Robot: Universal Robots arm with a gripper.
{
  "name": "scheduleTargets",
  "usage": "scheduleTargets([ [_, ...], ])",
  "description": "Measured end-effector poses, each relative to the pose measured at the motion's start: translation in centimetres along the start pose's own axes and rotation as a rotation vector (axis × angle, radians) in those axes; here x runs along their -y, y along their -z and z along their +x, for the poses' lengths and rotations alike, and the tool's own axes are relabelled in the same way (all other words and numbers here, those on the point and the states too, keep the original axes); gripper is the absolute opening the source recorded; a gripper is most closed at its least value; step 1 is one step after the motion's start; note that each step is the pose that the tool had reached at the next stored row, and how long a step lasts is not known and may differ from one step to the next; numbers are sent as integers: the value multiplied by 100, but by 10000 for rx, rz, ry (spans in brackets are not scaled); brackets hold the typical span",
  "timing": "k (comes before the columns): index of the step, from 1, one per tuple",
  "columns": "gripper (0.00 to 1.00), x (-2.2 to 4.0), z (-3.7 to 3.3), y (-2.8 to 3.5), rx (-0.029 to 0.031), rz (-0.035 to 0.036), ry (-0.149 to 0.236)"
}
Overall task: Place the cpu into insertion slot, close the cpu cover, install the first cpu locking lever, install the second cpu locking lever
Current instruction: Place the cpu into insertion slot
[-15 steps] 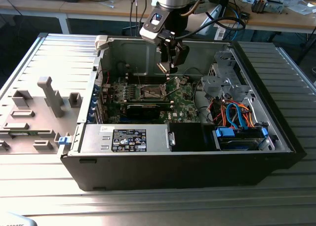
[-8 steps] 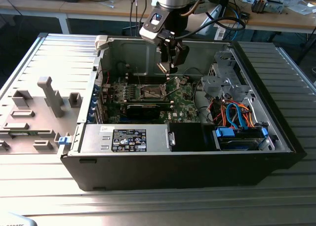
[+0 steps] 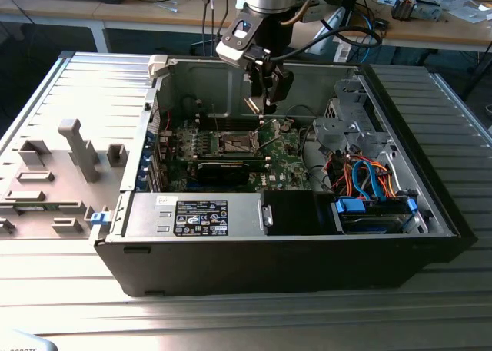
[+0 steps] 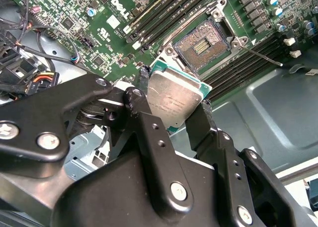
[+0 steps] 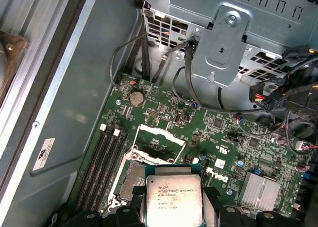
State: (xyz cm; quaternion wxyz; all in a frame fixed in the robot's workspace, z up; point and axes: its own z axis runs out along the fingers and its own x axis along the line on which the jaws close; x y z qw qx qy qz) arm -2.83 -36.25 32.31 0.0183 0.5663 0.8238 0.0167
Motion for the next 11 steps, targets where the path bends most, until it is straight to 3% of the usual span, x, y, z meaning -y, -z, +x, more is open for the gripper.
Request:
scheduleTargets([
  [11,55,0,0,0,6,2,-84],
])
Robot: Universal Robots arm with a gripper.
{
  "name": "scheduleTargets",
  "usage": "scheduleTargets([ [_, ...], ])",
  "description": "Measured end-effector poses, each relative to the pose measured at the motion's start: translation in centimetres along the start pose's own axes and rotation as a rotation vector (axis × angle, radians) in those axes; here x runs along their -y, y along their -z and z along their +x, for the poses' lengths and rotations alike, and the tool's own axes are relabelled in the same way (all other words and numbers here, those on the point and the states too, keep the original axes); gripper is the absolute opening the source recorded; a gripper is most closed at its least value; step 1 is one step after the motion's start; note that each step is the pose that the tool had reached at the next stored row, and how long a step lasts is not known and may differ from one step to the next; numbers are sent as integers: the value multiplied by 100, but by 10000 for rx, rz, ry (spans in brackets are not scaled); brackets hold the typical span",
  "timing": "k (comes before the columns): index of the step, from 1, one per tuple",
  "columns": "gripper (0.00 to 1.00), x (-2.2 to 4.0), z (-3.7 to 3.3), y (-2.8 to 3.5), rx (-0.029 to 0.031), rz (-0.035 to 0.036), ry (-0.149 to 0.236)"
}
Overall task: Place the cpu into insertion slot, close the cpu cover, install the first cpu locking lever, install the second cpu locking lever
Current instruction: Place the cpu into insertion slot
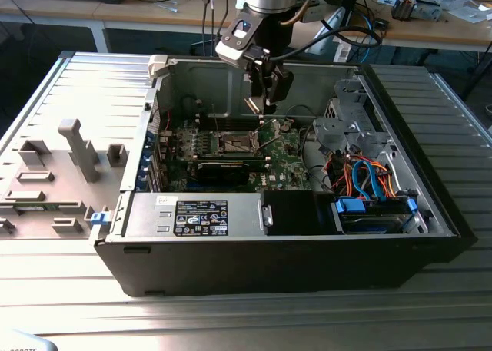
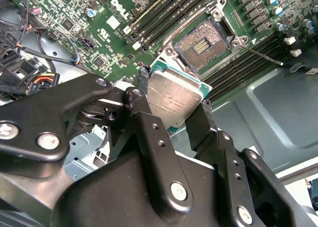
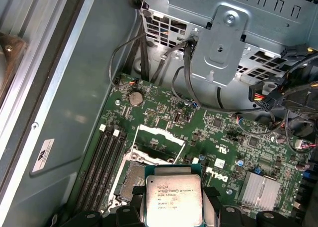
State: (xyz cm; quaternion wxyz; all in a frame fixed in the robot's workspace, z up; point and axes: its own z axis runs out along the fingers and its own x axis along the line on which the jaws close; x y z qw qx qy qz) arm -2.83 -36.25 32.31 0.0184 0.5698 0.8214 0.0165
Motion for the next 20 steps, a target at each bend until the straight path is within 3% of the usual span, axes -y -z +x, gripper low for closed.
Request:
scheduleTargets([
  [20,55,0,0,0,9,2,-166],
])
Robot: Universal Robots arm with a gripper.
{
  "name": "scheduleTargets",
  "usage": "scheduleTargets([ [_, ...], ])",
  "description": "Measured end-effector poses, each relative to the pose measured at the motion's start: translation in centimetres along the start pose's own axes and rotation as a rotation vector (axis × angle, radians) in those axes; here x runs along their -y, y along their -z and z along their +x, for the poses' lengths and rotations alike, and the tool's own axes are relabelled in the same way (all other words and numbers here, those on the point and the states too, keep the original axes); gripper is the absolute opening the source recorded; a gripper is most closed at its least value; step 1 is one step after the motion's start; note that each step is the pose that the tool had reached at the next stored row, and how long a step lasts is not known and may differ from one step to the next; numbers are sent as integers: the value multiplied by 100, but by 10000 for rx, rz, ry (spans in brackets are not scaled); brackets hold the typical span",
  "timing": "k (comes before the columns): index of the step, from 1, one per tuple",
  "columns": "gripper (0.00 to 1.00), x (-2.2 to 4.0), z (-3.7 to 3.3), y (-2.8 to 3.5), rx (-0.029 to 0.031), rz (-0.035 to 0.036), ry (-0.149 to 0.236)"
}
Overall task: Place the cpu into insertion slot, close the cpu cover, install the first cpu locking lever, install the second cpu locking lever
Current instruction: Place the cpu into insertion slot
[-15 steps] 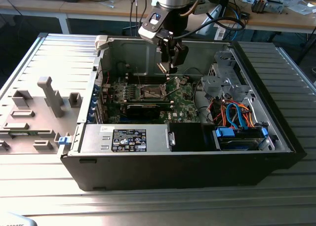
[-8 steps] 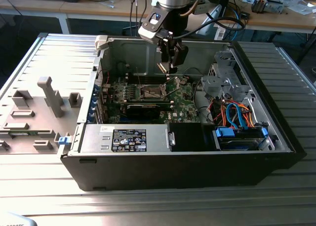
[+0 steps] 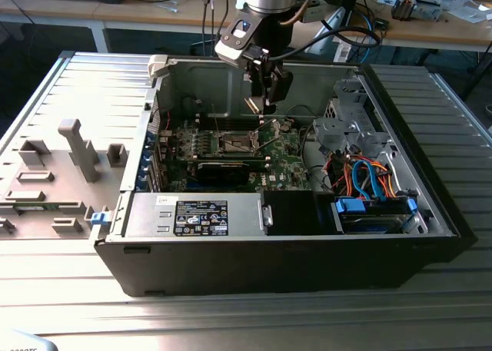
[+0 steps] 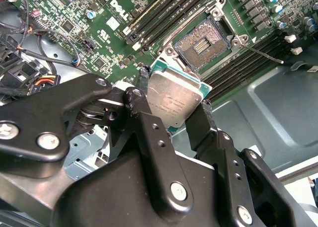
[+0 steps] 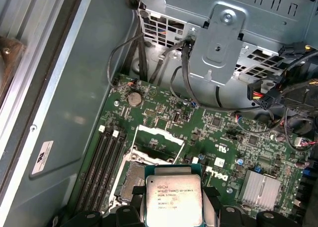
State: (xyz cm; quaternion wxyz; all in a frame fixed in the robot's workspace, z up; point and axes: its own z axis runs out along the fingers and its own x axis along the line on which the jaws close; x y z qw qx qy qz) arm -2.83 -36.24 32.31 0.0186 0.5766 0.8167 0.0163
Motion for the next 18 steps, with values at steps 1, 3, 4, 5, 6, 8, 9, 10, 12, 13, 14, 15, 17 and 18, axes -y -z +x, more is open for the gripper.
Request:
scheduleTargets([
  [1,55,0,0,0,0,0,-5],
  [3,55,0,0,0,0,0,-18],
  [4,55,0,0,0,2,0,-25],
  [5,55,0,0,0,2,1,-35],
  [6,55,0,0,0,2,0,-44],
  [8,55,0,0,0,4,1,-72],
  [9,55,0,0,0,5,1,-86],
  [10,55,0,0,0,5,1,-94],
  [12,55,0,0,0,6,1,-113],
  [13,55,0,0,0,6,1,-121],
  [14,55,0,0,0,7,1,-134],
  [15,55,0,0,0,7,2,-141],
  [17,55,0,0,0,8,2,-157],
  [18,55,0,0,0,9,2,-164],
])
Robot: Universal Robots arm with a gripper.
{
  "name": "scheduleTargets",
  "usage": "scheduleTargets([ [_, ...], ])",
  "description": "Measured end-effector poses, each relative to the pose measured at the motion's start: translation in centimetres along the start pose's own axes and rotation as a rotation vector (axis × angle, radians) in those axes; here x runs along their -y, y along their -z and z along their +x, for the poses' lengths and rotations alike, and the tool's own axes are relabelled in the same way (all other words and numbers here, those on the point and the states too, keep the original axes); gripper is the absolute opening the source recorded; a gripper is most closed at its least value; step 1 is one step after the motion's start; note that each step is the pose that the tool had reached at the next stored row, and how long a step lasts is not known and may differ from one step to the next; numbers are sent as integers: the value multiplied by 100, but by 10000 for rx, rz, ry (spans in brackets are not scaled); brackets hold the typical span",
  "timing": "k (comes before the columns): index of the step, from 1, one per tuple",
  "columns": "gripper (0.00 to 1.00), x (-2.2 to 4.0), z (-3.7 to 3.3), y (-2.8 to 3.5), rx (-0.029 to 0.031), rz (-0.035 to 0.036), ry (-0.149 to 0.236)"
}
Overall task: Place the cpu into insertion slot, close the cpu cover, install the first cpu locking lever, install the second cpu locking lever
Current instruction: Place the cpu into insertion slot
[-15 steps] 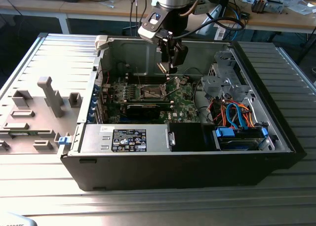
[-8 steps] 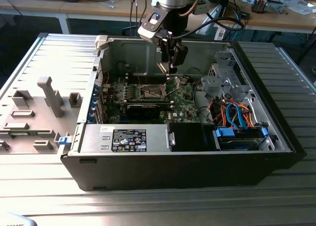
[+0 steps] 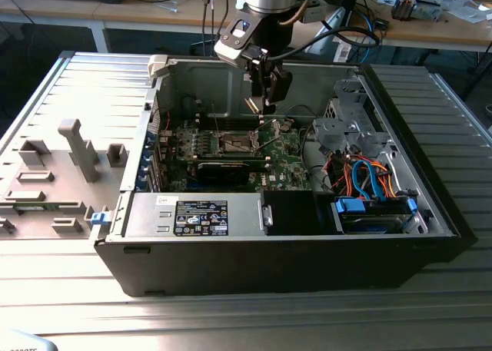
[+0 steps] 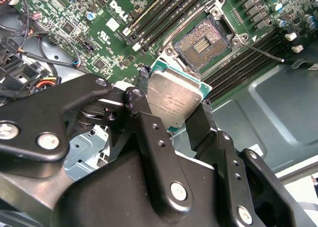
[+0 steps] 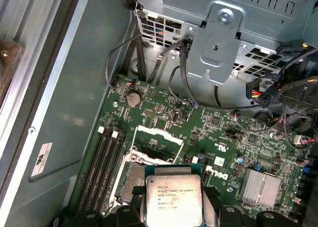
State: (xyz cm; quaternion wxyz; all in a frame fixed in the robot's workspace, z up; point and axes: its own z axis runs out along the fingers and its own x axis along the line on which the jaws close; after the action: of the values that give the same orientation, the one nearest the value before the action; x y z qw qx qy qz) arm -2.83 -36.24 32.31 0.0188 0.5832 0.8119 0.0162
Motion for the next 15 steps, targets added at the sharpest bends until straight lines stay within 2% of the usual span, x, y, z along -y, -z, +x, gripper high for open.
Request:
scheduleTargets([
  [15,55,0,0,0,9,2,-173],
])
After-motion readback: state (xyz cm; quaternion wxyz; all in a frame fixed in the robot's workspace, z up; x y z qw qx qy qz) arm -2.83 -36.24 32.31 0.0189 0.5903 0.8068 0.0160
